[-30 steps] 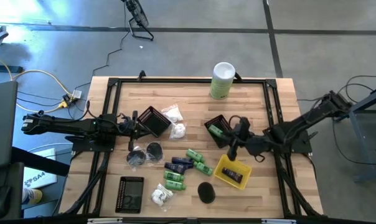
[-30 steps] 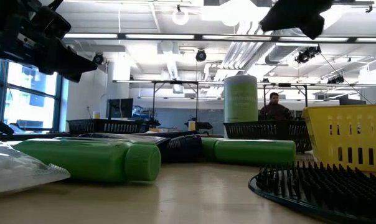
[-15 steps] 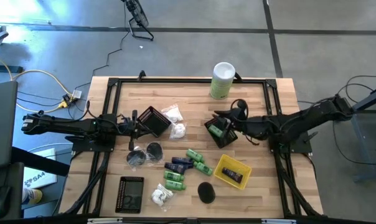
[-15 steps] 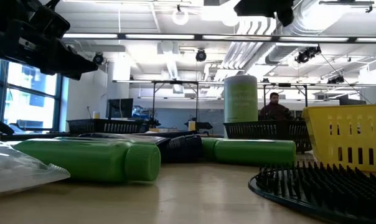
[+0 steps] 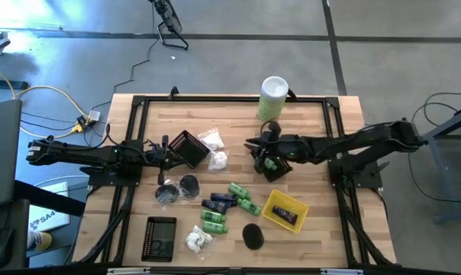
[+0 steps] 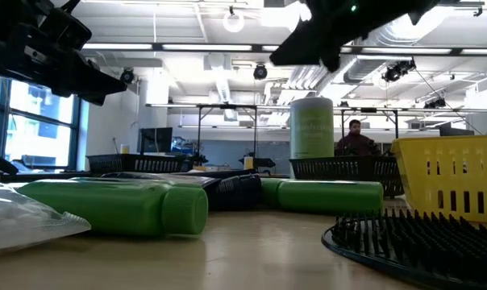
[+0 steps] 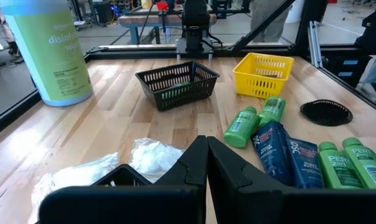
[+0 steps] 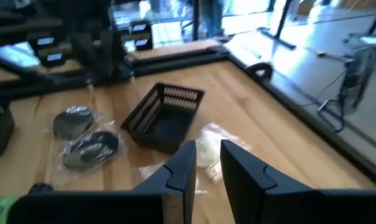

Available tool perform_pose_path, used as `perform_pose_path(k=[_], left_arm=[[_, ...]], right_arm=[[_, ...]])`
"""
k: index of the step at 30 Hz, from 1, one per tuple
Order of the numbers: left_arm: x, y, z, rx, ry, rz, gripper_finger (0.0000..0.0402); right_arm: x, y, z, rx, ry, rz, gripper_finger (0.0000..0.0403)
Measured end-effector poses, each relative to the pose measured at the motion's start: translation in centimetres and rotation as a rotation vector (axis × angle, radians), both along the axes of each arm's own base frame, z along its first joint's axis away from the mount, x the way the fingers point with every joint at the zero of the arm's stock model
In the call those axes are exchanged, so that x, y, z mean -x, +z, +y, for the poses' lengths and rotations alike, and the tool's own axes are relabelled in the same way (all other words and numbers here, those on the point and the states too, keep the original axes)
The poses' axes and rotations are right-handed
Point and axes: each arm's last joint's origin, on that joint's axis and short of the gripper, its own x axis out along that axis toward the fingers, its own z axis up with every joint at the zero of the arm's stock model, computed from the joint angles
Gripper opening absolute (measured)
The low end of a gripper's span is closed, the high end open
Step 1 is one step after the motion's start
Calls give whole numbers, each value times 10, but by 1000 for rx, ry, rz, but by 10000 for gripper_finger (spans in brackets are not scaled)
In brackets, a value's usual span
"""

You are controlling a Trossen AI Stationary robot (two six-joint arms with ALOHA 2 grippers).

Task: Pick & Place Travel size toiletries
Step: Put the hairbrush into the top left black bin

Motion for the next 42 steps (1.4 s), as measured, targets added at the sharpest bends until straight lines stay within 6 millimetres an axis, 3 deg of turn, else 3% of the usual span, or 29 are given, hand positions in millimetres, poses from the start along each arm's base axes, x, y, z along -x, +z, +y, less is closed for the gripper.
perform_pose_path(k=[6, 15, 20, 32, 42], left_arm=[[0, 0, 0, 0, 0, -1, 1], [0, 0, 0, 0, 0, 0, 1], [0, 1, 0, -1, 1, -10, 1], [0, 1, 0, 2, 3, -9, 1], [0, 1, 0, 23, 6, -13, 1]], right_arm=[[-9, -14, -18, 18, 46, 52, 66], [-5, -15, -64, 81, 34, 84, 66], [-1, -16, -79, 47, 69, 84, 66], [0, -14, -81, -13, 74, 53, 66], [6, -3, -61, -4, 131, 57, 66]])
